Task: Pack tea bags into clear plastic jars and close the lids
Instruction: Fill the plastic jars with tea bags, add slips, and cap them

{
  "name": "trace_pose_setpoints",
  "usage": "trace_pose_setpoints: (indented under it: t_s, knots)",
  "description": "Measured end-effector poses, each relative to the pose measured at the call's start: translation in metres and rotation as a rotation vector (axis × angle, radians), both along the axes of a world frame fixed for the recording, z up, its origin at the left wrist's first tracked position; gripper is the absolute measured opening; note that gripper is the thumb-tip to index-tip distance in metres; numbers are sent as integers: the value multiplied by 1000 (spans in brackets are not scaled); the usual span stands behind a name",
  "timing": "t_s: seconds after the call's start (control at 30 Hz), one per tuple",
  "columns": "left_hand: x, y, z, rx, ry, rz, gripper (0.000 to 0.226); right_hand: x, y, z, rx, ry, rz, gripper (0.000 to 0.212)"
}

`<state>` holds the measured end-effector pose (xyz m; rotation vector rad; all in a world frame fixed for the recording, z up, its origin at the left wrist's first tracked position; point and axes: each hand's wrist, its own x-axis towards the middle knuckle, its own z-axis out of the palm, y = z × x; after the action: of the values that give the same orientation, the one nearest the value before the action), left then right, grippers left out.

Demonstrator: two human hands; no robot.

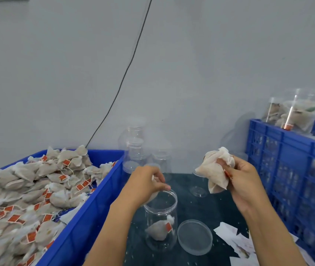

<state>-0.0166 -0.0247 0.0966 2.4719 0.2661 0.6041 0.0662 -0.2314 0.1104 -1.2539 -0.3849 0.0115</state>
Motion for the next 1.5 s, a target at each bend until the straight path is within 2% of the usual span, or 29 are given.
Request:
trace_pose_setpoints:
  t_s: [0.07,0.13,0.23,0.3,0.4,0.57,0.67,0.8,1.0,1.1,1.17,1.2,1.27,1.33,1.4,1.5]
  knots:
    - [1,-3,1,-76,-123,-4,12,0,0,1,0,-5,-5,19]
    - [3,-6,-2,-171,-148,-16,5,1,-1,0,7,-10,-11,18]
    - [3,-7,-12,-179,-16,-54,24,1,-1,0,23,-23,0,17]
    - [3,-6,-16,-167,10,-83,29,1,0,-1,21,-25,9,16]
    - [2,-6,-17,-229,-65,-96,30,1,3,-3,10,-22,6,15]
    - [4,-5,-23,-239,-191,-34,56,-4,15,-8,-62,-14,36,15]
    - [5,-5,-26,-205,-151,-22,59,-8,26,-13,-117,-5,70,14]
    - [1,-4,-25,-109,-22,-106,51,-12,36,-18,-148,14,76,12]
    - [-16,3,-8,80,-151,-57,17,-13,39,-18,-141,29,58,12]
    - [-18,-2,-6,232,-43,-68,25,-13,40,-17,-123,29,61,12]
    - [-15,-10,-8,259,-51,-74,26,-14,41,-18,-119,11,94,13]
    - [-14,-13,-8,183,-101,-60,25,-15,42,-19,-120,-4,119,14]
    - [-13,-17,-6,-113,-232,-67,25,-17,43,-20,-121,-44,192,17]
    - [-11,-17,-4,-379,-295,-176,23,-20,46,-22,-117,-74,296,16]
    - [-11,-13,-3,-485,-281,-277,19,-23,50,-24,-119,-75,389,16]
    - [-11,-7,-4,-514,-272,-276,10,-27,55,-27,-162,-88,405,14]
